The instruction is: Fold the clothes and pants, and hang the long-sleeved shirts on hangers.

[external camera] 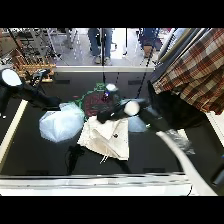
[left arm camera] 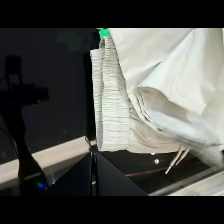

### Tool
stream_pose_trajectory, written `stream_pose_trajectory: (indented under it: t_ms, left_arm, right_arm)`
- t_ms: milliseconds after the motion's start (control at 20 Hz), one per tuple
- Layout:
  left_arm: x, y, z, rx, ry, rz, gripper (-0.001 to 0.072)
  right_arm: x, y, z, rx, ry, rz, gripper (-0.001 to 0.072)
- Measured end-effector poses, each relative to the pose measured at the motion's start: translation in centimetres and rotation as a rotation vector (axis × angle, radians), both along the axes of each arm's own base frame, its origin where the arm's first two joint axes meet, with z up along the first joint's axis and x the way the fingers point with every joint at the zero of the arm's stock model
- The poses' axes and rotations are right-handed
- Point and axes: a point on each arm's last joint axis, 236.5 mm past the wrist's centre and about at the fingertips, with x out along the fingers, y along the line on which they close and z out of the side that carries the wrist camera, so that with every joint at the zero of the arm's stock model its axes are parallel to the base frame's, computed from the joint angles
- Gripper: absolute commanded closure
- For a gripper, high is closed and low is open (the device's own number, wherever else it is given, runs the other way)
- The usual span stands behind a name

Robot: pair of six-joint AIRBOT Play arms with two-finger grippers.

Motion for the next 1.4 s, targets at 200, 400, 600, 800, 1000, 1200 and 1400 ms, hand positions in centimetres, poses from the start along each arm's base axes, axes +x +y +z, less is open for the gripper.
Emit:
stream_pose_trajectory:
  t_ms: [200, 400, 600, 800, 1000, 1200, 1400]
  left_arm:
    - [-0.8, 0.5, 0.7, 0.007, 0.005, 0.003, 0.0684]
    - [-1.2, -0.2, 0.9, -0.003, 0.011, -0.014, 0.0684]
    - [-1.7, -2.1, 1.6, -0.075, 0.013, -0.048, 0.0684]
    - [-2.5, -3.1, 1.9, -0.113, 0.034, -0.084, 0.0684]
    - [-3.7, -3.3, 1.9, -0.118, 0.073, -0.119, 0.0685]
    - [-4.9, -3.4, 2.4, -0.115, 0.083, -0.155, 0.0686]
    - [-5.8, -3.3, 3.8, -0.110, 0.054, -0.172, 0.0686]
  right_arm:
    - [0.5, -11.7, 0.3, -0.063, 0.067, -0.168, 0.0077]
    - [-4.4, -16.5, -7.6, 0.013, 0.316, -0.212, 0.0069]
    - [-5.7, -14.9, -12.9, 0.180, 0.433, -0.188, 0.0069]
    - [-3.9, -12.3, -15.8, 0.259, 0.490, -0.162, 0.0101]
    - [-1.9, -8.9, -16.6, 0.284, 0.499, -0.109, 0.0687]
    - [0.1, -7.1, -12.7, 0.307, 0.443, -0.064, 0.0702]
    - [3.1, -9.5, -4.9, 0.302, 0.320, -0.136, 0.0703]
